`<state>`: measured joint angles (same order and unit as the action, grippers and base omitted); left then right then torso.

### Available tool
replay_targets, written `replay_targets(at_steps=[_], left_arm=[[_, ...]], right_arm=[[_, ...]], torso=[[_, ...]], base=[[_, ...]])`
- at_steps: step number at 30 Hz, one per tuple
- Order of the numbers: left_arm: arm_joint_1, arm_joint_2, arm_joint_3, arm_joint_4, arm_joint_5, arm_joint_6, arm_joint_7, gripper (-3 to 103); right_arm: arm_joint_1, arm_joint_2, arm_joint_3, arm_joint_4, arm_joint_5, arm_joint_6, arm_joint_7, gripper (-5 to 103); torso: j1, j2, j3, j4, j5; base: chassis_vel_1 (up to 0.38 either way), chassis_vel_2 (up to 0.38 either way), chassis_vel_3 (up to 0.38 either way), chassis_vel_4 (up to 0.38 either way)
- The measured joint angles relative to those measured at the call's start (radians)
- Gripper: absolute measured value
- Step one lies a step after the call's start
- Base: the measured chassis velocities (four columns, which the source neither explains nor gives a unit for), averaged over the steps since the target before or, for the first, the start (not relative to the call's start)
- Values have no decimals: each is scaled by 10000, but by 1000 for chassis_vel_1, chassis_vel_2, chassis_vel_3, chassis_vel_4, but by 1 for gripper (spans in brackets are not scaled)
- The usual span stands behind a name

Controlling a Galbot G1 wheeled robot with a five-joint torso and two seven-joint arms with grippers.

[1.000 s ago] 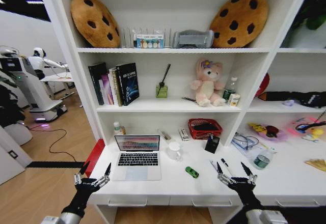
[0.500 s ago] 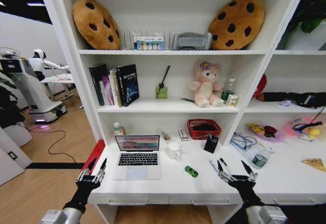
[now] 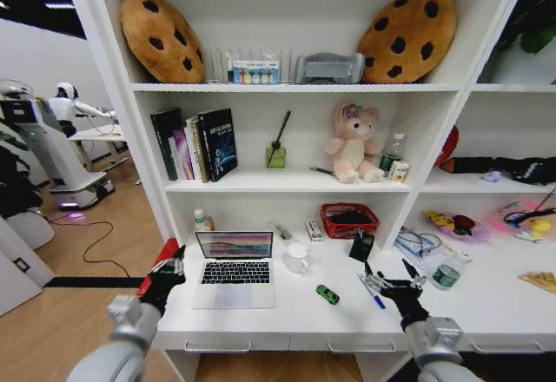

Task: Organize the objects on the table.

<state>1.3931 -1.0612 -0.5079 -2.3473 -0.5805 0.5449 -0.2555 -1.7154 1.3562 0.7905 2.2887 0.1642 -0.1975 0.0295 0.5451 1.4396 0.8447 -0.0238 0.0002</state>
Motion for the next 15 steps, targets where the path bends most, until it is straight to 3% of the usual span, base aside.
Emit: replay_targets(at_steps=[1, 5, 7, 8, 10, 12, 15], left_arm=[[-905, 349, 549, 304, -710, 435, -435, 0], [-2288, 722, 1323, 961, -1634, 764, -815, 0], [-3847, 928, 2252, 1928, -2428, 924, -1014, 0], [-3847, 928, 2252, 1928, -2428, 924, -1014, 0], [-5208, 959, 3147, 2812, -2907, 1047, -1019, 0], [-5714, 967, 3463, 3109, -3027, 1118, -1028, 0], [-7000, 1072, 4410, 3748, -3804, 1734, -1676, 0]], right_arm=[[67, -74, 2, -108, 23, -3, -42, 100], [226, -189, 11, -270, 115, 0, -85, 100], [499, -374, 17, -500, 247, 3, -123, 100], [499, -374, 17, -500, 247, 3, -123, 100], [606, -457, 4, -722, 312, 22, -165, 100], [611, -462, 4, -812, 317, 55, -171, 100], [511, -438, 52, -1028, 323, 175, -180, 100]], torso=[[1, 1, 0, 0, -5], [0, 0, 0, 0, -1], [1, 0, 0, 3, -2], [1, 0, 0, 3, -2], [1, 0, 1, 6, -4], [1, 0, 1, 2, -2], [1, -1, 0, 2, -1]], base=[[0, 0, 0, 0], [0, 0, 0, 0], [0, 0, 0, 0], [0, 0, 0, 0], [0, 0, 0, 0], [0, 0, 0, 0], [0, 0, 0, 0]])
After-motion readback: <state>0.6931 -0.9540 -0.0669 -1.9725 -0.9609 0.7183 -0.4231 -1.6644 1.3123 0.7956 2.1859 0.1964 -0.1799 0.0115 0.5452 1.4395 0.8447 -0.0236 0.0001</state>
